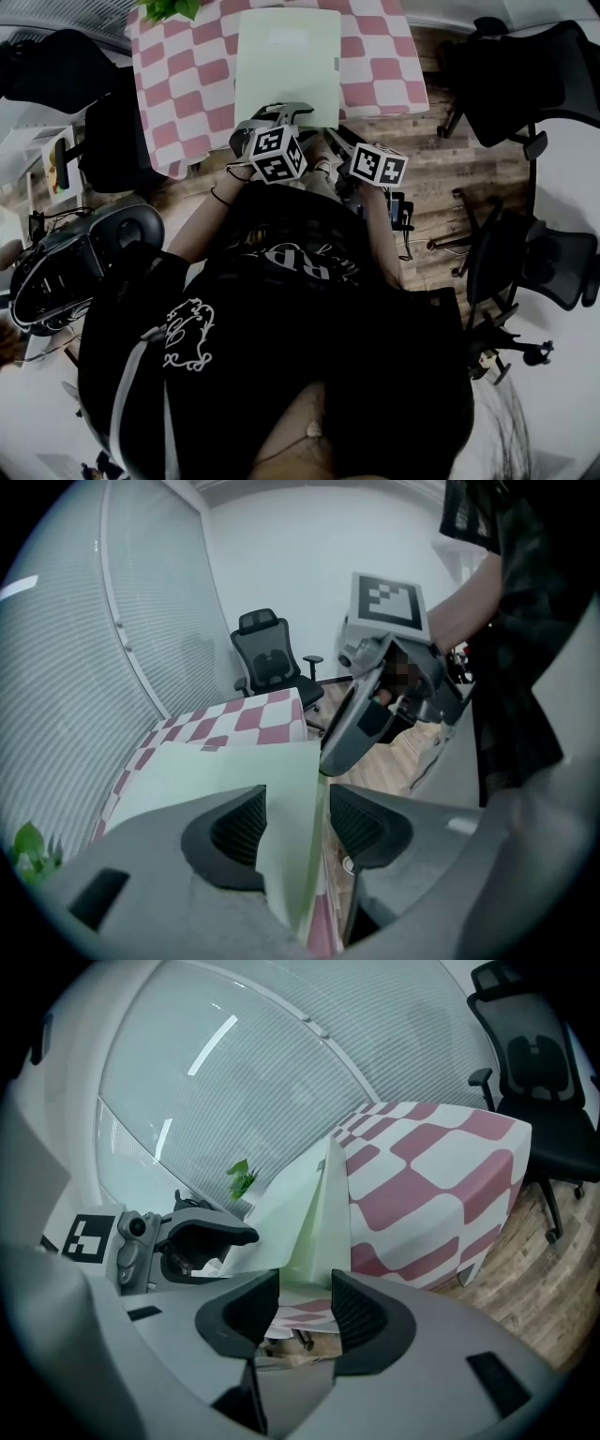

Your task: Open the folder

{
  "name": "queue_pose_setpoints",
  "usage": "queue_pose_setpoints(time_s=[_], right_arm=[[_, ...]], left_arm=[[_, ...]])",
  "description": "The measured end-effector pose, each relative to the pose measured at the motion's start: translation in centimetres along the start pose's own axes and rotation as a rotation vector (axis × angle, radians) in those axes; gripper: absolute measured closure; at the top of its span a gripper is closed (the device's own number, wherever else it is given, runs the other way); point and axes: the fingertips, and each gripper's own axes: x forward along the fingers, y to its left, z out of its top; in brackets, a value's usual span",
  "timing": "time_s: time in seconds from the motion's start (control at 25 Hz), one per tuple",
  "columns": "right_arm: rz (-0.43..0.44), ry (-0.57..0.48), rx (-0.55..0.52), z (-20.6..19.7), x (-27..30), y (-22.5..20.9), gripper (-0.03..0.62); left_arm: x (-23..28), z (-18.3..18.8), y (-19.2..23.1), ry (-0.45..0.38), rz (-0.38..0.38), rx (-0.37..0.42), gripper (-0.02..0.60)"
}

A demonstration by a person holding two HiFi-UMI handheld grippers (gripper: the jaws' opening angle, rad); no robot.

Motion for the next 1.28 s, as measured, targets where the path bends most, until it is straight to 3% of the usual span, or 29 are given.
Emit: queue_pose_setpoints(time_s=[0.12, 0.4, 0.56, 0.68, 0.88, 1.08, 1.28], right_arm=[[-0.001, -0.004, -0.001, 0.3, -0.1, 0.1, 0.451], [0.0, -0.019, 0.009, 0.7, -0.1, 0.0, 0.451], [-0.009, -0.048, 0.054, 1.3, -0.4, -0.5, 0.451], [-0.032, -0.077, 0.092, 1.8, -0.6, -1.2, 0.453], [-0.031, -0.09, 0.132, 2.5, 0.4, -1.2, 0.456], [-0.074, -0.071, 0.028, 2.5, 0.8, -1.1, 0.457], [-0.097, -0.072, -0.034, 2.6, 0.8, -0.9, 0.465]], left_arm=[[0.5, 0.2, 0.4, 0.018, 0.011, 0.022, 0.371], [0.4, 0.4, 1.3, -0.02, 0.016, -0.098, 0.395], [-0.2, 1.0, 1.5, -0.042, 0.111, -0.04, 0.488], [-0.2, 0.9, 1.4, -0.045, 0.127, -0.036, 0.509], [-0.3, 1.0, 1.6, -0.057, 0.09, -0.118, 0.526], [-0.9, 1.1, 2.2, -0.1, 0.042, -0.322, 0.531], [-2.6, 1.4, 3.4, -0.182, 0.062, -0.462, 0.546]])
